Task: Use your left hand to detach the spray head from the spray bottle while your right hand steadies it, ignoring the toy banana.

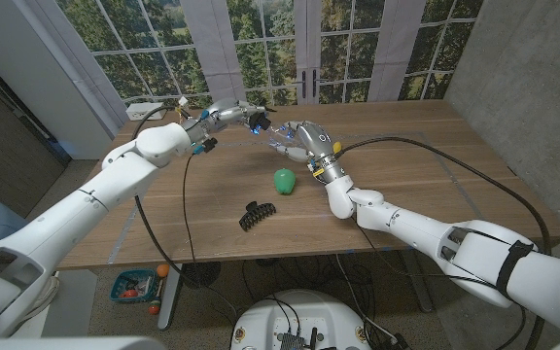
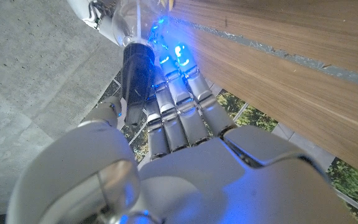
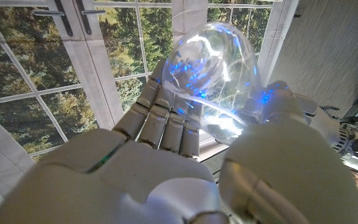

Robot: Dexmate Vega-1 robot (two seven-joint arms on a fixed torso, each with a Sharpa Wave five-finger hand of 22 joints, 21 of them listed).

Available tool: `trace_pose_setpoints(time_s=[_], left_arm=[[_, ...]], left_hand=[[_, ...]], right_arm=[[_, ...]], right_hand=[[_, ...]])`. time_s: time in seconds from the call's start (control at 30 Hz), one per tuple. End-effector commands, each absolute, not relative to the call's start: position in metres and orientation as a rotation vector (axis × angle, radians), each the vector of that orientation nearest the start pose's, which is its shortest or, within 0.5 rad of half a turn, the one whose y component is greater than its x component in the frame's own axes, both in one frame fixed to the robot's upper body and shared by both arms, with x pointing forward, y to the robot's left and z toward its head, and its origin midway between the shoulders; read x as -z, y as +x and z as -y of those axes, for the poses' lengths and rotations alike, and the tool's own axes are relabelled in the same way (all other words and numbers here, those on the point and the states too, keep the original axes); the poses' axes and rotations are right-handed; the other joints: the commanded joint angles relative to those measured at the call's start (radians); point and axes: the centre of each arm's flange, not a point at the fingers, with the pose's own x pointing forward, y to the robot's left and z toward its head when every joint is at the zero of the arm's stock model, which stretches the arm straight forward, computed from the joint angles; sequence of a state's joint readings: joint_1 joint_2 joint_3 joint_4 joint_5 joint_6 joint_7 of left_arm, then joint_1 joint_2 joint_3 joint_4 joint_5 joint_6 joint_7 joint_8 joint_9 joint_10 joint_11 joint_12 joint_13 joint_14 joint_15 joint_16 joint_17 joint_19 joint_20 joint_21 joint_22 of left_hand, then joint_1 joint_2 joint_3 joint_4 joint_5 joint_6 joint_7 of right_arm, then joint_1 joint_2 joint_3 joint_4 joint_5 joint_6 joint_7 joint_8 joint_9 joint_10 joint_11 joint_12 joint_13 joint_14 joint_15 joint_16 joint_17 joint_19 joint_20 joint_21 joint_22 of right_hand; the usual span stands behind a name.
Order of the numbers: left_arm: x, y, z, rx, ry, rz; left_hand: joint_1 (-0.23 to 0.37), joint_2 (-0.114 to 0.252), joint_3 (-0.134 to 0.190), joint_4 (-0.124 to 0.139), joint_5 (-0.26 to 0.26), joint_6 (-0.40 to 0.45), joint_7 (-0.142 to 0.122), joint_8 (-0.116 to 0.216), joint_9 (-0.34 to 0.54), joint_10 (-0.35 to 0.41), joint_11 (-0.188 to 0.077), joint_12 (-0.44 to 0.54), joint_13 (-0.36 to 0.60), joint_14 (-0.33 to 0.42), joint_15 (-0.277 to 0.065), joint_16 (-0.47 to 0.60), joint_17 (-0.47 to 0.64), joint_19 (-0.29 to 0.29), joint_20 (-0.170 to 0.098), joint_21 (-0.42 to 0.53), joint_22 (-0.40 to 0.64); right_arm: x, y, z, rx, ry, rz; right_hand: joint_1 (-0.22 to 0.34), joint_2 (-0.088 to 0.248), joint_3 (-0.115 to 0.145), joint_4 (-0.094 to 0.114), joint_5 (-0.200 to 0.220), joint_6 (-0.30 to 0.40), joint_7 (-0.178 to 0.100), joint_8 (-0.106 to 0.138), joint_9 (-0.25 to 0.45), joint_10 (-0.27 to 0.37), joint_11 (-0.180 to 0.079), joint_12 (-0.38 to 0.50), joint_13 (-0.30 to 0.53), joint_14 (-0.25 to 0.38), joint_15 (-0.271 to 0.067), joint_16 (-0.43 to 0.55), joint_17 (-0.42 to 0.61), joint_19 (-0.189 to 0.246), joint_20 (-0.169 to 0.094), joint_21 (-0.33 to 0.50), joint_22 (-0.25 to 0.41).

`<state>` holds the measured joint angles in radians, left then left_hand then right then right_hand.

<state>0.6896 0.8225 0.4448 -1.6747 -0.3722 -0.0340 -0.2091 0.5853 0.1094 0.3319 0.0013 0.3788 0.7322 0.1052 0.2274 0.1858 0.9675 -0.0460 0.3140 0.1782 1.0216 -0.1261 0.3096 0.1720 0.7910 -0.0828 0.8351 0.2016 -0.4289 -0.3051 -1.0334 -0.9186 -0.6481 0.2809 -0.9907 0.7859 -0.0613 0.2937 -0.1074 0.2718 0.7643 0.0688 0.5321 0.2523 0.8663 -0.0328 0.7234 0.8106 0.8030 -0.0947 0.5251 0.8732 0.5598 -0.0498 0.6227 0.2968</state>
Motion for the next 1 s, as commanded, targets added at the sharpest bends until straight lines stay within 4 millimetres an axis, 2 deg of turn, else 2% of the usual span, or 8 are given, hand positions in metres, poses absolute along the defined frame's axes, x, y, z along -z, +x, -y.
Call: trace_pose_setpoints(time_s=[0.03, 0.27, 0.37, 0.47, 0.6, 0.73, 0.87, 1.0], left_arm=[[-0.102, 0.585, -0.247, 0.493, 0.578, 0.645], [-0.101, 0.575, -0.242, 0.486, 0.636, 0.65], [-0.101, 0.565, -0.242, 0.398, 0.727, 0.668], [-0.1, 0.557, -0.241, 0.319, 0.806, 0.685], [-0.101, 0.544, -0.238, 0.179, 0.922, 0.682], [-0.1, 0.542, -0.239, 0.217, 0.883, 0.657], [-0.101, 0.544, -0.237, 0.265, 0.895, 0.606], [-0.101, 0.543, -0.235, 0.295, 0.901, 0.613]], left_hand=[[-0.014, 0.023, 0.028, 0.006, -0.02, 0.012, 0.089, -0.048, 0.0, 0.183, -0.077, 0.013, 0.002, 0.122, -0.078, -0.004, -0.001, 0.059, -0.042, 0.03, -0.003], [0.028, 0.029, 0.161, -0.08, -0.088, -0.417, 0.091, -0.058, -0.006, 0.154, -0.083, -0.105, 0.008, 0.062, -0.081, -0.106, 0.001, -0.03, -0.038, 0.039, 0.004], [0.094, -0.141, 0.149, -0.187, -0.156, -0.562, 0.034, -0.046, -0.006, 0.018, -0.156, -0.134, 0.008, -0.083, -0.099, -0.128, 0.008, -0.171, -0.025, 0.008, 0.0], [0.157, -0.225, 0.11, -0.18, -0.17, -0.635, -0.02, -0.046, -0.004, -0.147, -0.163, -0.145, 0.007, -0.229, -0.097, -0.129, 0.017, -0.315, 0.011, -0.046, -0.009], [0.26, -0.227, 0.05, -0.163, -0.17, -0.757, -0.101, -0.045, -0.003, -0.433, -0.165, -0.146, 0.006, -0.434, -0.088, -0.126, 0.021, -0.44, 0.065, -0.109, -0.014], [0.289, -0.172, 0.041, -0.151, -0.18, -0.7, -0.073, -0.018, -0.002, -0.47, -0.123, -0.126, 0.007, -0.496, -0.047, -0.113, 0.026, -0.487, 0.101, -0.132, -0.013], [0.261, -0.157, -0.008, -0.141, -0.194, -0.344, -0.027, 0.06, 0.002, -0.446, -0.043, -0.101, 0.006, -0.472, 0.005, -0.084, 0.022, -0.463, 0.1, -0.128, -0.009], [0.279, -0.126, -0.003, -0.152, -0.19, -0.244, -0.049, 0.062, 0.003, -0.36, -0.057, -0.078, 0.007, -0.42, -0.019, -0.065, 0.02, -0.419, 0.077, -0.109, -0.005]], right_arm=[[0.017, 0.643, 0.086, 0.226, -1.041, 1.321], [0.017, 0.645, 0.096, 0.245, -1.014, 1.309], [0.016, 0.644, 0.099, 0.251, -1.01, 1.309], [0.015, 0.644, 0.1, 0.255, -1.004, 1.309], [0.013, 0.643, 0.099, 0.259, -1.001, 1.312], [0.012, 0.643, 0.098, 0.27, -1.003, 1.308], [0.012, 0.644, 0.098, 0.273, -1.009, 1.307], [0.013, 0.645, 0.097, 0.279, -1.011, 1.31]], right_hand=[[0.182, 0.201, -0.002, 0.004, 0.007, 0.232, -0.241, -0.005, -0.001, 0.177, -0.171, 0.006, 0.008, 0.011, -0.134, -0.007, 0.006, -0.009, -0.135, 0.013, -0.001], [0.182, 0.203, -0.005, 0.006, 0.009, 0.234, -0.238, -0.003, 0.0, 0.18, -0.172, 0.002, 0.009, 0.017, -0.135, -0.019, 0.016, -0.012, -0.136, 0.025, -0.006], [0.178, 0.206, -0.007, 0.01, 0.011, 0.228, -0.234, -0.012, -0.008, 0.188, -0.17, -0.011, -0.012, 0.019, -0.135, -0.03, 0.02, -0.015, -0.135, 0.033, -0.01], [0.179, 0.208, -0.007, 0.011, 0.012, 0.23, -0.235, -0.016, -0.013, 0.192, -0.171, -0.015, -0.019, 0.02, -0.135, -0.037, 0.023, -0.016, -0.136, 0.038, -0.013], [0.18, 0.209, -0.006, 0.01, 0.012, 0.233, -0.234, -0.018, -0.017, 0.19, -0.171, -0.01, -0.009, 0.022, -0.136, -0.042, 0.025, -0.018, -0.136, 0.042, -0.015], [0.184, 0.209, -0.006, 0.008, 0.013, 0.235, -0.232, -0.018, -0.017, 0.189, -0.172, -0.01, -0.005, 0.024, -0.137, -0.046, 0.029, -0.018, -0.136, 0.047, -0.017], [0.185, 0.208, -0.007, 0.007, 0.013, 0.233, -0.234, -0.016, -0.012, 0.187, -0.171, -0.008, 0.003, 0.025, -0.135, -0.052, 0.033, -0.022, -0.136, 0.052, -0.02], [0.186, 0.208, -0.007, 0.007, 0.013, 0.235, -0.232, -0.012, -0.006, 0.185, -0.171, -0.008, 0.007, 0.028, -0.136, -0.056, 0.037, -0.024, -0.135, 0.057, -0.022]])
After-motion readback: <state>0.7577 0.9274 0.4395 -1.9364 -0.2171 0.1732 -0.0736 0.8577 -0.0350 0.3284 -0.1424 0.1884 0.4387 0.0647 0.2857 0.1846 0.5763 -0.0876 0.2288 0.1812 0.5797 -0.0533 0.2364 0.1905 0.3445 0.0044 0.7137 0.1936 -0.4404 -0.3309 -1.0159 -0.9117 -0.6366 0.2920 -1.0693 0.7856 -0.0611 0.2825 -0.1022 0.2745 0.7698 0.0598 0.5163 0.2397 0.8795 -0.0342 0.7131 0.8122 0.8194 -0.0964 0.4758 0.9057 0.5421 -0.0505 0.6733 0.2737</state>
